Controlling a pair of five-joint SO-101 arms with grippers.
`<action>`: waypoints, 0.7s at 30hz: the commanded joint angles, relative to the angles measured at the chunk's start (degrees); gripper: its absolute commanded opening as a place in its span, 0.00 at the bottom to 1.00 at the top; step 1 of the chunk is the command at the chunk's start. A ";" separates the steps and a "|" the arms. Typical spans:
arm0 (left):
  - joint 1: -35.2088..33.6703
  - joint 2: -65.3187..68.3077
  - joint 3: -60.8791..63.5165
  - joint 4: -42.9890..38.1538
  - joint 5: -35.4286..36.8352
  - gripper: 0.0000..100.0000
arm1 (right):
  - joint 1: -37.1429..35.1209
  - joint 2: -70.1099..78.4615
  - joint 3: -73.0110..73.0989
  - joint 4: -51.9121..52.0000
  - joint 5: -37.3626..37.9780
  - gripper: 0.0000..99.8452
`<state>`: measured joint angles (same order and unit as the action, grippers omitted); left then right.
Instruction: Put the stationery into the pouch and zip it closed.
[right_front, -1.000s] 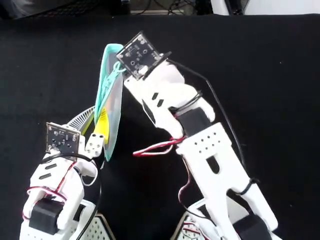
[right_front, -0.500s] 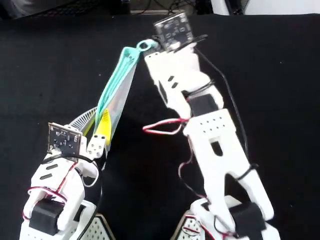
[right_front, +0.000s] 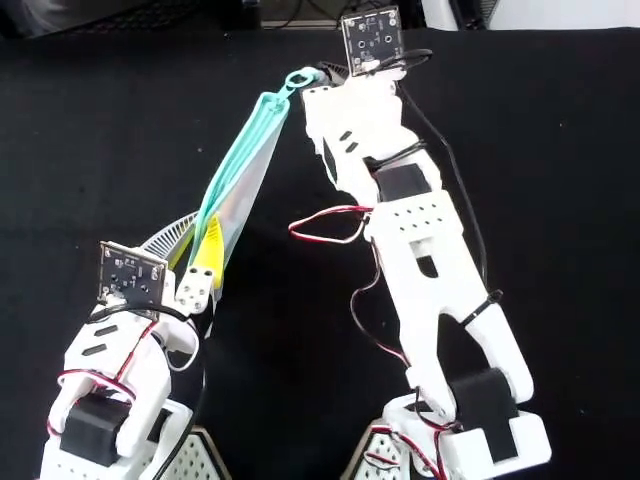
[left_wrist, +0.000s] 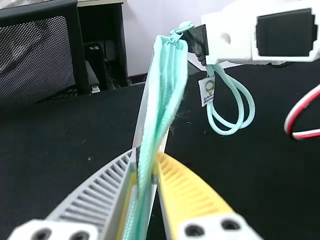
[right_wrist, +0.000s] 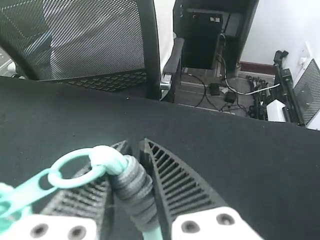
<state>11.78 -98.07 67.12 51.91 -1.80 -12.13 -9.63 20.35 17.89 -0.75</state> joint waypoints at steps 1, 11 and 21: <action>0.04 -0.44 -1.63 0.88 -0.26 0.03 | 7.30 0.13 -4.00 -1.58 -1.05 0.01; -0.04 -0.44 -1.63 0.88 -0.26 0.03 | 2.20 -0.31 -4.18 2.55 1.93 0.04; -0.57 -0.79 -1.80 0.88 -2.81 0.03 | -12.31 -4.62 -12.70 28.40 14.07 0.39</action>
<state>11.34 -98.33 67.12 52.70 -3.21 -20.75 -9.54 13.05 39.08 11.56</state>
